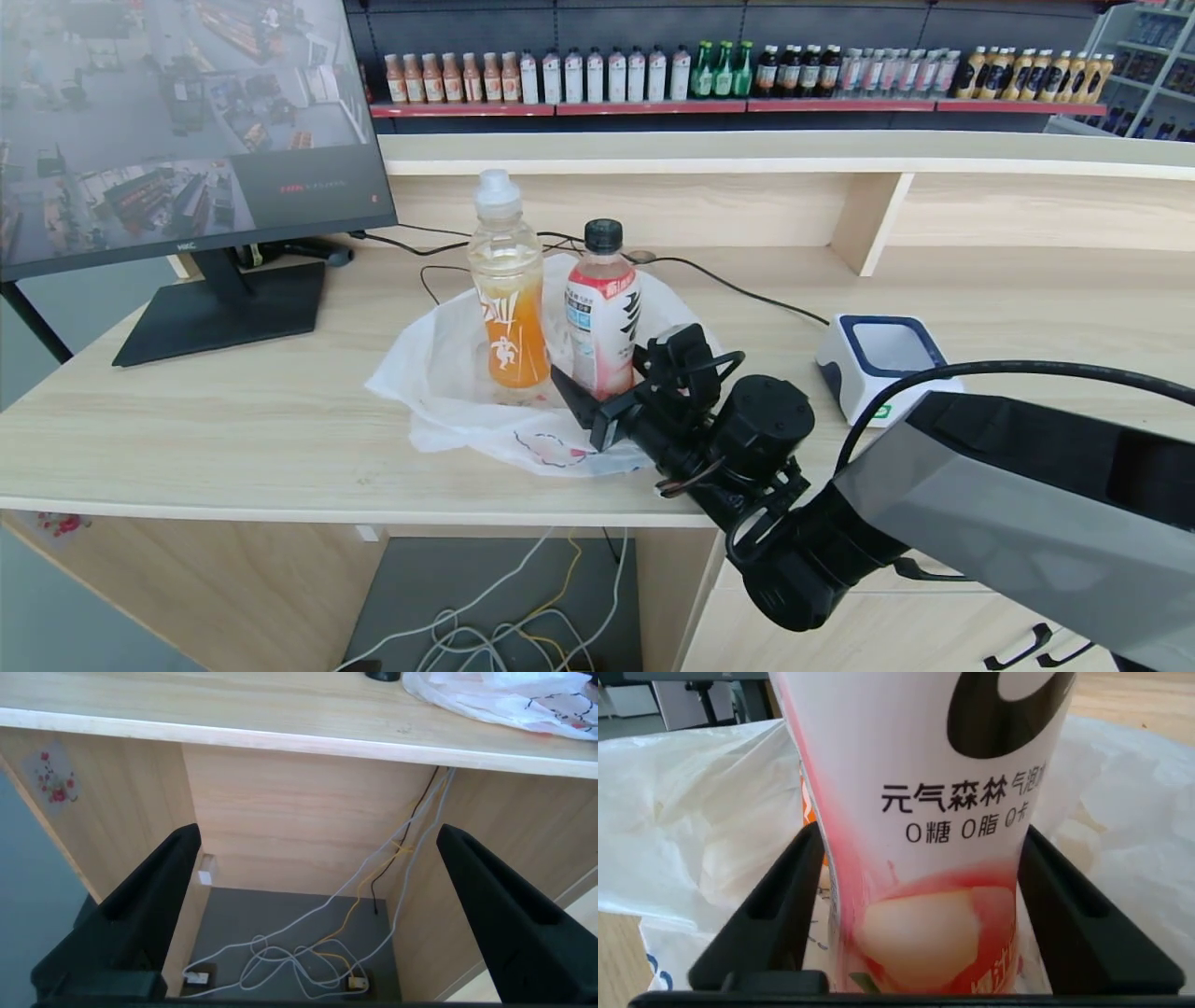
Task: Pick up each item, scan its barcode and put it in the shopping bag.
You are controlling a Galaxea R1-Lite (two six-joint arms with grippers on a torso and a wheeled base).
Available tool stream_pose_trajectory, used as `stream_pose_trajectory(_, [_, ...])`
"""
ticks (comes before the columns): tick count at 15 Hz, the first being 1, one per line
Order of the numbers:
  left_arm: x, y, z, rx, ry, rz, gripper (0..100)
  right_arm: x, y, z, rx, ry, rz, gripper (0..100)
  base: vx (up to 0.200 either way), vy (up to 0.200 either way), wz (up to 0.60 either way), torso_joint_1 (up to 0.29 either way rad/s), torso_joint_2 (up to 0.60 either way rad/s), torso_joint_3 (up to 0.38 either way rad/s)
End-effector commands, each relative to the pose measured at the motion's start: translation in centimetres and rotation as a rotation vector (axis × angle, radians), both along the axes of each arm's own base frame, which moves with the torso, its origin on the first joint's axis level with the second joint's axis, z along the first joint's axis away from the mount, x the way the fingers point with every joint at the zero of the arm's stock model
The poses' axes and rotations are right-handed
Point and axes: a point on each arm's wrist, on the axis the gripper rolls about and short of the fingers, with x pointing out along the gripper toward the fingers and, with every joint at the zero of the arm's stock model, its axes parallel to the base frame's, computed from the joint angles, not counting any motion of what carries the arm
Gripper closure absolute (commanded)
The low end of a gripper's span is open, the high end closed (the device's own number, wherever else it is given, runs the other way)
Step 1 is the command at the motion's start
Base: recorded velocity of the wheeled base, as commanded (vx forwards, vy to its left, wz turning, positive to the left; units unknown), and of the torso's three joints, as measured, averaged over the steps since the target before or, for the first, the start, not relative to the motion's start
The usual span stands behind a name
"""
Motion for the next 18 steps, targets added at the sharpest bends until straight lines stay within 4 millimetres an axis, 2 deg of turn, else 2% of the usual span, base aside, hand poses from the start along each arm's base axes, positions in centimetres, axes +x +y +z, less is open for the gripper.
stream_pose_trajectory(1, [0.0, 0.0, 0.0, 0.0, 0.0, 0.0, 0, 0.0, 0.0, 0.2, 0.008, -0.01, 0.0, 0, 0.0, 0.0, 0.0, 0.0, 0.0, 0.0])
stream_pose_trajectory(11, [0.0, 0.0, 0.0, -0.002, 0.0, 0.0, 0, -1.1, -1.0, 2.1, 0.022, -0.026, -0.002, 0, 0.0, 0.0, 0.0, 0.0, 0.0, 0.0])
stream_pose_trajectory(14, [0.0, 0.0, 0.0, 0.0, 0.0, 0.0, 0, -3.0, -2.6, 4.6, 0.037, -0.044, -0.002, 0, 0.0, 0.0, 0.0, 0.0, 0.0, 0.0])
stream_pose_trajectory(18, [0.0, 0.0, 0.0, 0.0, 0.0, 0.0, 0, -7.9, -6.5, 8.1, 0.046, -0.059, 0.001, 0, 0.0, 0.0, 0.0, 0.0, 0.0, 0.0])
